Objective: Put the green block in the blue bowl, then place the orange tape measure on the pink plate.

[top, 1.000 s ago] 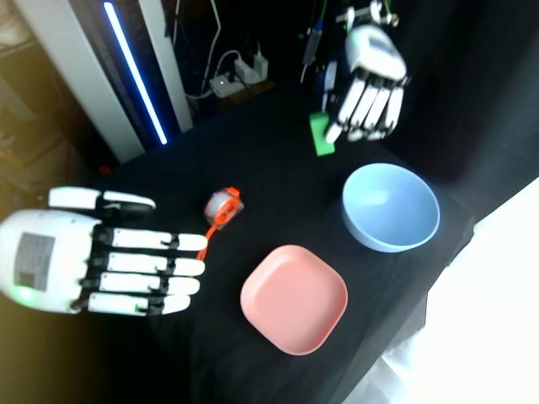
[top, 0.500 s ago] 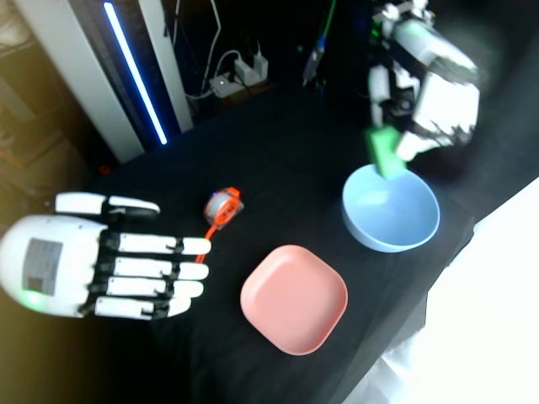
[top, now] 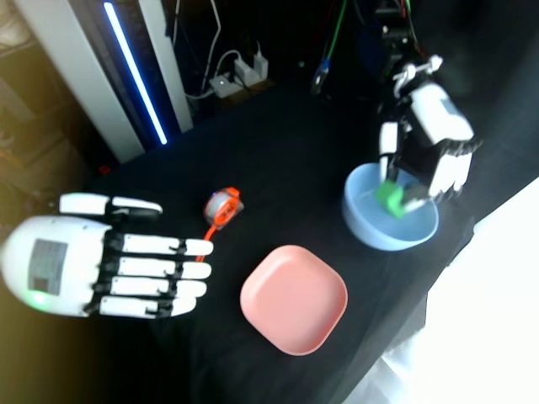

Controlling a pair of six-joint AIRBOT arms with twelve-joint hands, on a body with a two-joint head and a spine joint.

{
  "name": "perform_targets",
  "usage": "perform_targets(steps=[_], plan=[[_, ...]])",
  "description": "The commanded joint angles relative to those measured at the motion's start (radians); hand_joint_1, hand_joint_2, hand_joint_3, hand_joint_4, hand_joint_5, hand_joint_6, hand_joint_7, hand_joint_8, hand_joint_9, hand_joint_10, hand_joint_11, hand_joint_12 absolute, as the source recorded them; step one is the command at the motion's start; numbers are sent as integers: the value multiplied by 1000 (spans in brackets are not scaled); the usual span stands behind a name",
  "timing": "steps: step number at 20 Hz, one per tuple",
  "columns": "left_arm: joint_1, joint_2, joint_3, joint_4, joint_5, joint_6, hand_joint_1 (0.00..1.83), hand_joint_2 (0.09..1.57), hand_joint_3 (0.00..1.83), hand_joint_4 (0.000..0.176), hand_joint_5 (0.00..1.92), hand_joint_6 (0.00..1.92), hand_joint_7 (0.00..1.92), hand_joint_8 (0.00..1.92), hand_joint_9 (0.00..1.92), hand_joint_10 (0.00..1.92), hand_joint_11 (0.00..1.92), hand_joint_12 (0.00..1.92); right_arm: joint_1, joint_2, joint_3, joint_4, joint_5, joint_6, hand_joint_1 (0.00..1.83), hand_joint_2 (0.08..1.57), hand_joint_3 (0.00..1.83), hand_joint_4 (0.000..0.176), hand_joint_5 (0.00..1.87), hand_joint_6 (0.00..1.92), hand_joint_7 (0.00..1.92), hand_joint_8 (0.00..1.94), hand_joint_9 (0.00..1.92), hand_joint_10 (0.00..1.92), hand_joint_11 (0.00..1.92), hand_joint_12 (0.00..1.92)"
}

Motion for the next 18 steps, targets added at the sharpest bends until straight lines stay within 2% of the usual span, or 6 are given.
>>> perform_targets(steps=[1, 6, 10, 11, 13, 18], plan=[[-18, 11, 9, -1, -111, -4, 933, 1010, 0, 65, 690, 0, 762, 64, 523, 708, 318, 1537, 14, 0, 4, 43, 110, 8, 403, 1278, 0, 33, 444, 4, 367, 6, 299, 7, 15, 791], [-18, 47, -57, 57, -168, -7, 904, 997, 0, 52, 682, 5, 730, 3, 442, 721, 230, 1608, 15, 0, 3, 43, 111, 20, 428, 1288, 1, 23, 438, 0, 355, 0, 283, 2, 0, 775], [-14, 158, -202, 158, -339, -7, 1006, 979, 0, 36, 554, 0, 643, 0, 573, 255, 169, 1276, 31, 10, 3, 43, 128, 31, 494, 1274, 0, 62, 394, 1, 328, 1, 262, 0, 0, 658], [-9, 184, -234, 177, -382, -7, 988, 973, 0, 0, 539, 1, 588, 0, 523, 118, 121, 1134, 37, 12, 3, 43, 131, 33, 558, 1250, 0, 82, 373, 2, 313, 1, 246, 1, 0, 642], [13, 245, -301, 205, -475, -7, 865, 964, 0, 33, 464, 0, 484, 0, 459, 12, 35, 1080, 47, 14, 1, 39, 142, 39, 568, 1184, 0, 89, 342, 0, 291, 0, 318, 8, 51, 728], [147, 402, -451, 220, -665, -7, 888, 966, 1, 1, 468, 0, 488, 0, 474, 3, 40, 1035, 107, 10, -17, -32, 145, 44, 688, 1019, 0, 113, 366, 1, 305, 1, 273, 0, 4, 818]])
